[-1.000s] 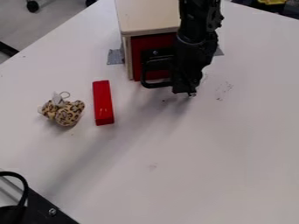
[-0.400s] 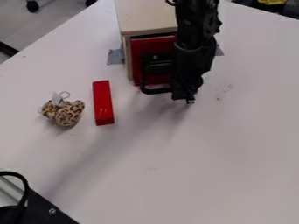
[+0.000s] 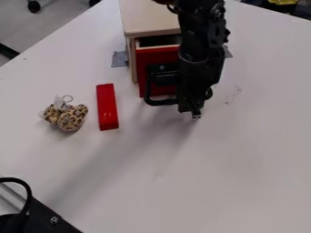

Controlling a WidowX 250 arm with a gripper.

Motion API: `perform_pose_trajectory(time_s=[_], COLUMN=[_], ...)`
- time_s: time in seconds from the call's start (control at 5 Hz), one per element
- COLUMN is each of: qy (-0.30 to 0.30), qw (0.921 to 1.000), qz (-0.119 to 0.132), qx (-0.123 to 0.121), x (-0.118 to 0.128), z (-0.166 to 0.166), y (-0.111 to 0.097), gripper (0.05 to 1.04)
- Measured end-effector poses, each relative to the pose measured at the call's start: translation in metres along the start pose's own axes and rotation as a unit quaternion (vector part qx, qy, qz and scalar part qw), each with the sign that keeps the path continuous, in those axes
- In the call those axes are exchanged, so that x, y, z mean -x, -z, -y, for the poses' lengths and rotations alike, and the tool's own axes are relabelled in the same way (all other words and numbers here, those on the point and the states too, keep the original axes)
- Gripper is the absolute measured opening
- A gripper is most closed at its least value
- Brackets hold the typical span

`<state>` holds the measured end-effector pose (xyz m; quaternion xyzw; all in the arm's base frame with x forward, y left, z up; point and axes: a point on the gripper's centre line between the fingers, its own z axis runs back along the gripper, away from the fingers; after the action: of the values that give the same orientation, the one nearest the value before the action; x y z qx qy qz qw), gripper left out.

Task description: Take the handle and open the drawer

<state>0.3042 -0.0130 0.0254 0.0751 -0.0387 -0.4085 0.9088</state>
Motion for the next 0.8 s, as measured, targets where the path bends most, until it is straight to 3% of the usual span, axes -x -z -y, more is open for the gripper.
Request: perform_pose_trajectory(time_s=[0.4, 0.8], qy=[0.014, 0.029], qw=[0.9998, 0.9980], qz=[0.015, 0.052], qx=[0.001, -0.022], x=[0.010, 0.032], z=[0.020, 0.042], y=[-0.013, -0.041], gripper=[0.115, 0.115])
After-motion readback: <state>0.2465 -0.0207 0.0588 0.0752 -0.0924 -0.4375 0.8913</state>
